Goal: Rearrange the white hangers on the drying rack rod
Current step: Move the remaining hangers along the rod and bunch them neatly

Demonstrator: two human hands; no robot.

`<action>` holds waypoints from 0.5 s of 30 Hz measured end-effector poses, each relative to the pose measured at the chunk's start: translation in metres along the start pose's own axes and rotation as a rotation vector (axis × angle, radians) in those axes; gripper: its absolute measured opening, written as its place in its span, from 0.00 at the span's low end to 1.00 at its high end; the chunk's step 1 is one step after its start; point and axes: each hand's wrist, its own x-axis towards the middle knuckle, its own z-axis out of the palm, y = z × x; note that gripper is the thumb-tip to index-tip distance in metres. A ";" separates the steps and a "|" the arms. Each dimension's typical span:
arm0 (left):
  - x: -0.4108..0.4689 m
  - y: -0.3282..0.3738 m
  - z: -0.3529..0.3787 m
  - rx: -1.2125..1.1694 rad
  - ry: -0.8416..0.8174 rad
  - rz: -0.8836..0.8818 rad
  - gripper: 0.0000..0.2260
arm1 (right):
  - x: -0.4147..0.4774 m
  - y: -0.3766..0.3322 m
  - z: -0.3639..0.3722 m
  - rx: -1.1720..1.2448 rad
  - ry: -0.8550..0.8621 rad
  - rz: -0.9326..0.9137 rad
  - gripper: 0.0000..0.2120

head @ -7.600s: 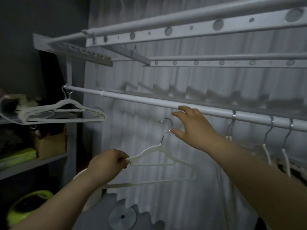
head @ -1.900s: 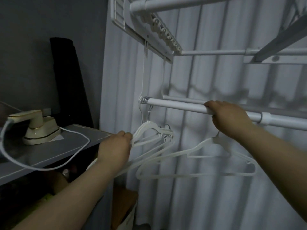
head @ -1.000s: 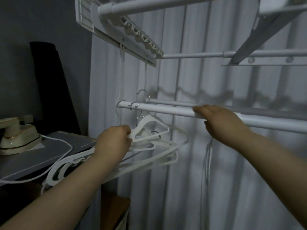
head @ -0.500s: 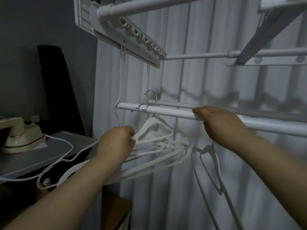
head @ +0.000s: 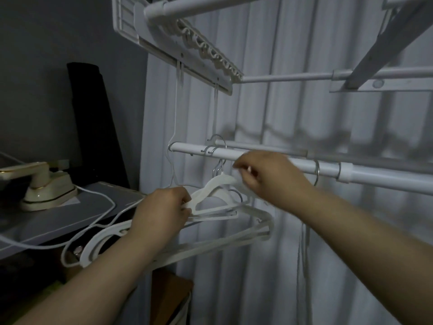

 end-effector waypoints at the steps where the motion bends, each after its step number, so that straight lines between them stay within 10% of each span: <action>1: -0.002 -0.003 -0.001 0.001 -0.009 -0.002 0.08 | -0.002 -0.006 0.009 0.009 -0.073 0.008 0.10; 4: -0.009 -0.009 0.002 0.022 -0.021 -0.005 0.09 | -0.003 -0.010 0.033 0.086 -0.310 0.232 0.11; 8: -0.021 -0.008 0.012 0.002 -0.044 0.027 0.09 | -0.004 -0.018 0.049 0.753 -0.483 0.711 0.12; 15: -0.033 -0.001 0.008 -0.370 -0.359 0.148 0.11 | -0.016 -0.039 0.065 0.836 -0.450 0.852 0.10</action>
